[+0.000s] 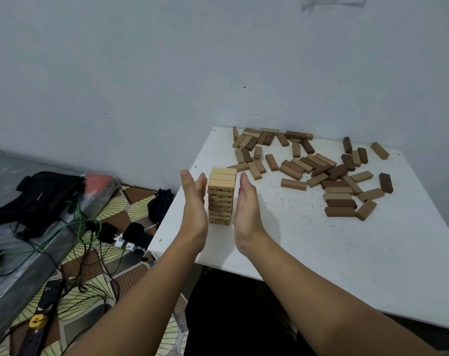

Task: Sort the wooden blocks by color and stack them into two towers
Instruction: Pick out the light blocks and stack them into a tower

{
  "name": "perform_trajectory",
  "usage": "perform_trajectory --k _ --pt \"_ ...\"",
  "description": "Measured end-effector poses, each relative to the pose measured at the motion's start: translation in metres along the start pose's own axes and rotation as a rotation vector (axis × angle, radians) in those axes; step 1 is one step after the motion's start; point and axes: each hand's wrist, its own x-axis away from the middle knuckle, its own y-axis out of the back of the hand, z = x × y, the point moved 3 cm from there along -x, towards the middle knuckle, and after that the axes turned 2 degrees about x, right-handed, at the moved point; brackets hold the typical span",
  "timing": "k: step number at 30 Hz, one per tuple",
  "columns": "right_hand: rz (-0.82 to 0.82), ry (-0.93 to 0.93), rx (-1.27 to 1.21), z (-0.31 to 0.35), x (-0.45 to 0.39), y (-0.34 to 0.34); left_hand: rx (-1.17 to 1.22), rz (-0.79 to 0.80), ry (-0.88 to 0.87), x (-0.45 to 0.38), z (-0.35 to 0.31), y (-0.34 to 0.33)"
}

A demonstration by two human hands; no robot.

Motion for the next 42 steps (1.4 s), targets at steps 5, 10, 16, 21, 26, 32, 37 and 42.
perform_trajectory --k 5,10,16,21,26,32,37,42 --pt "0.019 0.051 -0.037 0.006 -0.007 -0.004 0.025 0.037 -0.028 0.003 -0.007 -0.010" --pt "0.028 0.045 -0.007 -0.001 -0.011 -0.014 0.025 0.027 -0.045 0.005 -0.008 -0.015" --pt "0.024 0.057 -0.015 0.002 -0.009 -0.011 -0.011 0.033 -0.052 0.010 -0.011 -0.015" --pt "0.012 0.076 0.000 0.003 -0.008 -0.006 -0.023 0.023 -0.023 0.013 -0.009 -0.009" --pt "0.008 0.036 -0.007 -0.003 -0.010 -0.010 -0.064 0.002 -0.016 0.011 0.005 -0.002" --pt "-0.003 0.049 -0.016 -0.003 -0.010 -0.014 -0.113 0.042 -0.073 0.010 0.013 -0.002" --pt "0.010 0.045 -0.020 -0.005 -0.011 -0.011 -0.131 0.037 -0.080 0.010 0.012 -0.003" --pt "0.022 0.046 -0.004 -0.002 -0.009 -0.009 -0.062 0.007 -0.036 0.008 0.006 0.000"
